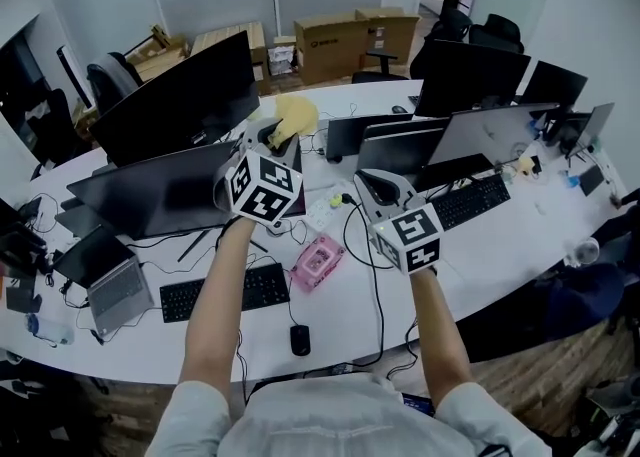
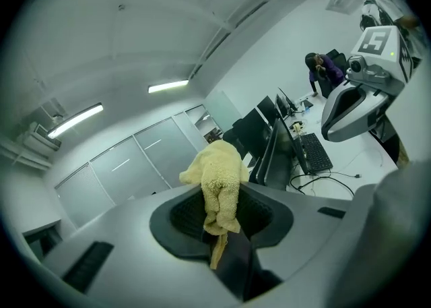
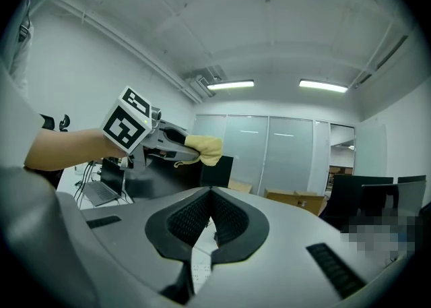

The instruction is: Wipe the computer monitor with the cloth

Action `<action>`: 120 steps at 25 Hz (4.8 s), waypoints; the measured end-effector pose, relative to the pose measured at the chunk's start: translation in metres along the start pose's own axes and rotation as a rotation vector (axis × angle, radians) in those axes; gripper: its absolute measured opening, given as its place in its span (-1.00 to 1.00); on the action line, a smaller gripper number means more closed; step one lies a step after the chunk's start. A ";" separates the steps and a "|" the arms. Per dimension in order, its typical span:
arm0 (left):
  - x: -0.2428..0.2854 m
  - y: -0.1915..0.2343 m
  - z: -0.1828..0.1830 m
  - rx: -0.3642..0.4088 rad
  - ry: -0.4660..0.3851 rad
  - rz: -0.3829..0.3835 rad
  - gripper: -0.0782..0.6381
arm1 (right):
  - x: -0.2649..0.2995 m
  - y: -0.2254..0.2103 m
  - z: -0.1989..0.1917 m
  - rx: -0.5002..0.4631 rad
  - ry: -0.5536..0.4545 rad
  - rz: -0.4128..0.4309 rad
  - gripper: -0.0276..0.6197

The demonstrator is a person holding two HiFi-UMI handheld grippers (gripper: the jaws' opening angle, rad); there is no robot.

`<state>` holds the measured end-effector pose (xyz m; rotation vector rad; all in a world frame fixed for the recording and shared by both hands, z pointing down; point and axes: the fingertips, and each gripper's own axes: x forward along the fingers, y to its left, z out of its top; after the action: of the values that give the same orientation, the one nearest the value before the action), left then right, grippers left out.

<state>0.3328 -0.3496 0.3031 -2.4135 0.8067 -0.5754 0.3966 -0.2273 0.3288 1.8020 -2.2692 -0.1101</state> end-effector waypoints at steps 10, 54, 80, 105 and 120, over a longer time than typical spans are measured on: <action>-0.012 0.013 -0.017 -0.031 0.036 -0.014 -0.46 | 0.008 0.017 0.003 -0.007 0.012 0.015 -0.84; -0.162 0.181 -0.193 -0.199 0.034 0.043 -0.46 | 0.121 0.224 0.068 -0.021 -0.016 0.028 -0.84; -0.283 0.313 -0.341 -0.300 0.110 0.176 -0.46 | 0.237 0.380 0.113 -0.018 -0.030 0.202 -0.84; -0.323 0.333 -0.445 -0.349 0.260 0.331 -0.46 | 0.264 0.425 0.096 -0.018 0.019 0.290 -0.84; -0.303 0.287 -0.487 -0.357 0.320 0.209 -0.47 | 0.262 0.428 0.064 -0.002 0.066 0.306 -0.84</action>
<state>-0.2710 -0.5180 0.4397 -2.5378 1.3810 -0.8017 -0.0794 -0.3858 0.3920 1.4134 -2.4614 0.0019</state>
